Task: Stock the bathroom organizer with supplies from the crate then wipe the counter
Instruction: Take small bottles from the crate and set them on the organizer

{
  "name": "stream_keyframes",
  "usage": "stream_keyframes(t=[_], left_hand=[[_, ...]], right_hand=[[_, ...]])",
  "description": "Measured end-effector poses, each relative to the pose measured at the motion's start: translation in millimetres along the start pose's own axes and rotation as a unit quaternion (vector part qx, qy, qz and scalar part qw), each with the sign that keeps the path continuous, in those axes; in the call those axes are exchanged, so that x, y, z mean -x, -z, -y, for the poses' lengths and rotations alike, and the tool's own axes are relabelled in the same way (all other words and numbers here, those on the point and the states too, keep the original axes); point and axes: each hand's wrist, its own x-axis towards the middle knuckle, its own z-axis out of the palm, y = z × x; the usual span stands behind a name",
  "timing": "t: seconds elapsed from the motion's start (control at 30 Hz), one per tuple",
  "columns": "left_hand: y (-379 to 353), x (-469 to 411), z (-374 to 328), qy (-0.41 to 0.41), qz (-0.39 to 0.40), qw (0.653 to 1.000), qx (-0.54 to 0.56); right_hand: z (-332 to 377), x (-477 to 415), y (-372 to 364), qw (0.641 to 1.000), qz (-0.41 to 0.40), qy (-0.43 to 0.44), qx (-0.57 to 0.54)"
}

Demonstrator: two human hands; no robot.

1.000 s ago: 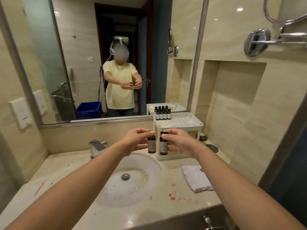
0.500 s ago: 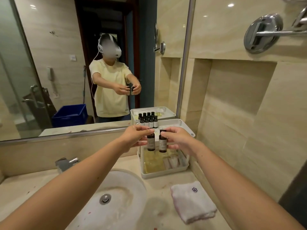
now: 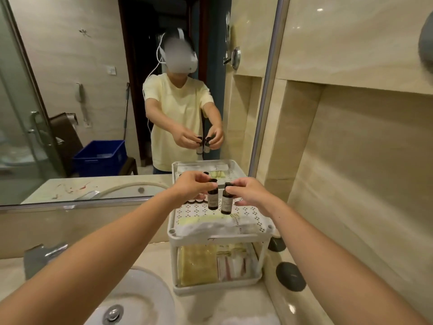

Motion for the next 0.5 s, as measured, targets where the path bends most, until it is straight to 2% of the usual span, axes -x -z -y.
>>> stream_keyframes(t=[0.23,0.5], left_hand=[[-5.6,-64.7,9.6,-0.026,-0.018,0.994,-0.105],[-13.5,-109.8,23.8,-0.085,-0.029,0.957,-0.275]], right_hand=[[-10.7,-62.1,9.1,0.995,0.002,0.016,0.095],[-33.8,-117.1,9.1,0.988,-0.031,0.050,0.144]])
